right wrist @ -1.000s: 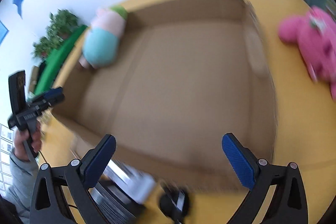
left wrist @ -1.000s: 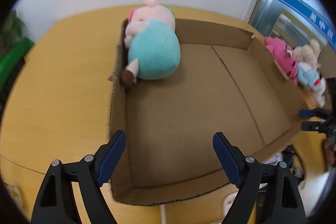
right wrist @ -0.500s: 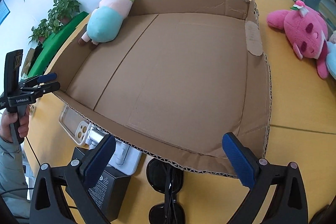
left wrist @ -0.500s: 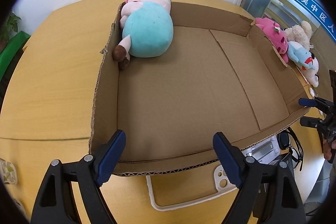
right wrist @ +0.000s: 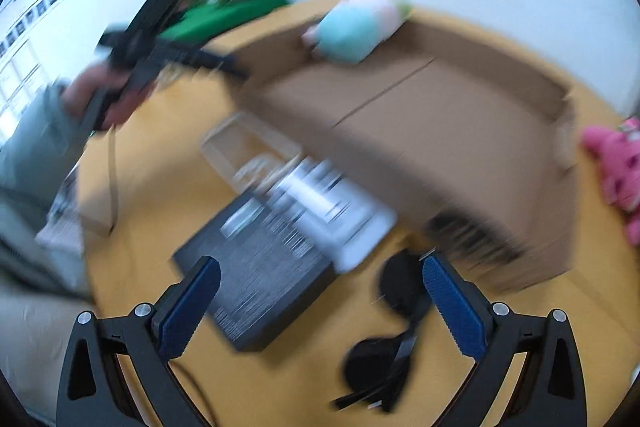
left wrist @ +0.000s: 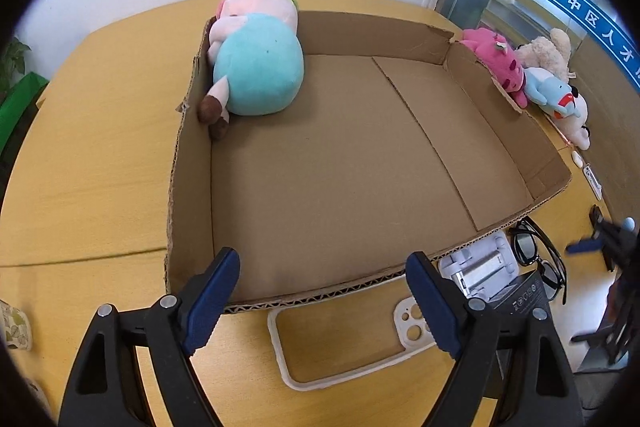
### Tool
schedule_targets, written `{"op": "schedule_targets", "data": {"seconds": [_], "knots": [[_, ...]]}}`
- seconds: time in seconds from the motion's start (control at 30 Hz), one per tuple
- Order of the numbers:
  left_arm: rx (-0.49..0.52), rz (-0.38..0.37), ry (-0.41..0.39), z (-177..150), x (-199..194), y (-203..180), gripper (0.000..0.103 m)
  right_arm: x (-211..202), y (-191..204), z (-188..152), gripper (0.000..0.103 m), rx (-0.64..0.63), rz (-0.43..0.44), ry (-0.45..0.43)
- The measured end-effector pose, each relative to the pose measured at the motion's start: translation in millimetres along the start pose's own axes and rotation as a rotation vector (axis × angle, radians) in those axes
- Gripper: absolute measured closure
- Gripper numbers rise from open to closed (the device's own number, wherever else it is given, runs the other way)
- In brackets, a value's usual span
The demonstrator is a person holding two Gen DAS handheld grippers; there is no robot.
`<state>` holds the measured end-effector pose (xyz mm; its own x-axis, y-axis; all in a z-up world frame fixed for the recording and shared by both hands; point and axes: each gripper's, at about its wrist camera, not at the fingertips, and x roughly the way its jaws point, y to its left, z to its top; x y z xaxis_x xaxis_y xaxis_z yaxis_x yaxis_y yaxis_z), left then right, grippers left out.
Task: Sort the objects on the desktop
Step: 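Move both grippers back out to the black UGREEN box on the table, then close the left and right grippers together on the black UGREEN box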
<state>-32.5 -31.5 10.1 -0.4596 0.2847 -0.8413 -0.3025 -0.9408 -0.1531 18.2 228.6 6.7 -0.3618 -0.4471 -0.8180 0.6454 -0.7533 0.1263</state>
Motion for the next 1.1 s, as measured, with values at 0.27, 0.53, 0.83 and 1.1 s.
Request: {"op": "schedule_targets", "data": {"seconds": [0.27,0.53,0.83,1.1], "knots": [[-0.008,0.047,-0.105,-10,-25,-12,0.017,39,10,-25,0.0,0.001,0.105,0.087],[-0.018,-0.233,-0.111,-48,-29,-64,0.017,80,33,-20,0.007,-0.147,-0.025,0.087],[-0.147,-0.462,0.14,-87,56,-93,0.021,85,35,-19,0.008,-0.162,-0.036,0.049],[-0.095,-0.412,0.11,-95,46,-107,0.023,87,47,-24,0.003,-0.118,-0.07,0.009]]}}
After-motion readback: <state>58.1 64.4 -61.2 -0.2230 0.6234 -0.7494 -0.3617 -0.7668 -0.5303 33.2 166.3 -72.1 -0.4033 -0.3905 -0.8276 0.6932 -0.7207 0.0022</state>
